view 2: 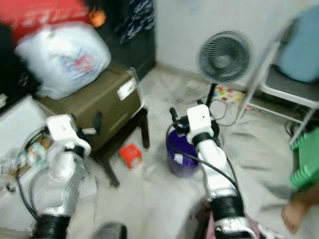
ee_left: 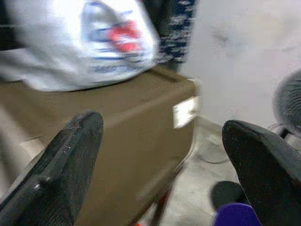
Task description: Clean up the room
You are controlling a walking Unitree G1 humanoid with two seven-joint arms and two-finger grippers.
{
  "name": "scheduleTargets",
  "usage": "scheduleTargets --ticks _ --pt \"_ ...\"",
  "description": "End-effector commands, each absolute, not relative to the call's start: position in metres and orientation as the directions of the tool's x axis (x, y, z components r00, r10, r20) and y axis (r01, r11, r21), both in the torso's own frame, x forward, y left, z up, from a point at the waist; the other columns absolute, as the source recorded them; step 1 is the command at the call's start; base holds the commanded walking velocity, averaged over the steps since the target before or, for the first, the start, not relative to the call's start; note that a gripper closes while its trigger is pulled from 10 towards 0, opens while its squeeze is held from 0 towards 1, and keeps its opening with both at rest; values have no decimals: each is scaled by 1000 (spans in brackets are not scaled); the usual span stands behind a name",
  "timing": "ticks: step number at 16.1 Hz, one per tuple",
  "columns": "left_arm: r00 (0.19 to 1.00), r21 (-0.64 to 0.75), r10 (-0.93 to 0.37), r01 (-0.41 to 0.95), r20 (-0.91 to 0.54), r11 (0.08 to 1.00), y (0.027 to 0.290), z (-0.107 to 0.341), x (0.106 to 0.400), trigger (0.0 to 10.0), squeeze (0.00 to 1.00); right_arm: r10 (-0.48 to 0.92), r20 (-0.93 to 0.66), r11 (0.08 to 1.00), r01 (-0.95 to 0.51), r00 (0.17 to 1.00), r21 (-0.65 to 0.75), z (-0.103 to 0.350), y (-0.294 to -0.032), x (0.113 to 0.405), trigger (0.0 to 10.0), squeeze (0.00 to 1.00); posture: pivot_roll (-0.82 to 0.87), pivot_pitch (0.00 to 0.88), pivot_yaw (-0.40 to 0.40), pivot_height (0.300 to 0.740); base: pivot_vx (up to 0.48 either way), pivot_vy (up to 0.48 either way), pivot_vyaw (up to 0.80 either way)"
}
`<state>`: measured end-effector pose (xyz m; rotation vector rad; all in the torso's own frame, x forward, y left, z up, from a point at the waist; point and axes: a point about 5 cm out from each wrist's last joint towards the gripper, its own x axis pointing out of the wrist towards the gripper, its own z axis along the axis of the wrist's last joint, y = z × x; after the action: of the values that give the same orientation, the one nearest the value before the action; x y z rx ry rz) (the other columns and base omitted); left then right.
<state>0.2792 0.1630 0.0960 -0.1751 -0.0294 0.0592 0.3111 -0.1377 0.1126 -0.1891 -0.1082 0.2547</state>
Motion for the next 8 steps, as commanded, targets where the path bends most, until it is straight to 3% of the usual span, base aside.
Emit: scheduleTargets --ticks 1,4,8 --pt "998 -170 58 -52 32 984 161 98 280 10000 0 258 94 950 -235 962 -206 116 -139 311 10000 0 -6 0 0 740 0 0 794" --pt "997 -158 71 -66 28 985 162 98 281 10000 0 255 96 951 -232 962 -202 116 -139 311 10000 0 -6 0 1 740 0 0 794" --pt "998 -161 49 -44 30 986 160 99 281 10000 0 243 96 957 -222 965 -186 116 -140 312 10000 0 -6 0 3 740 0 0 0"
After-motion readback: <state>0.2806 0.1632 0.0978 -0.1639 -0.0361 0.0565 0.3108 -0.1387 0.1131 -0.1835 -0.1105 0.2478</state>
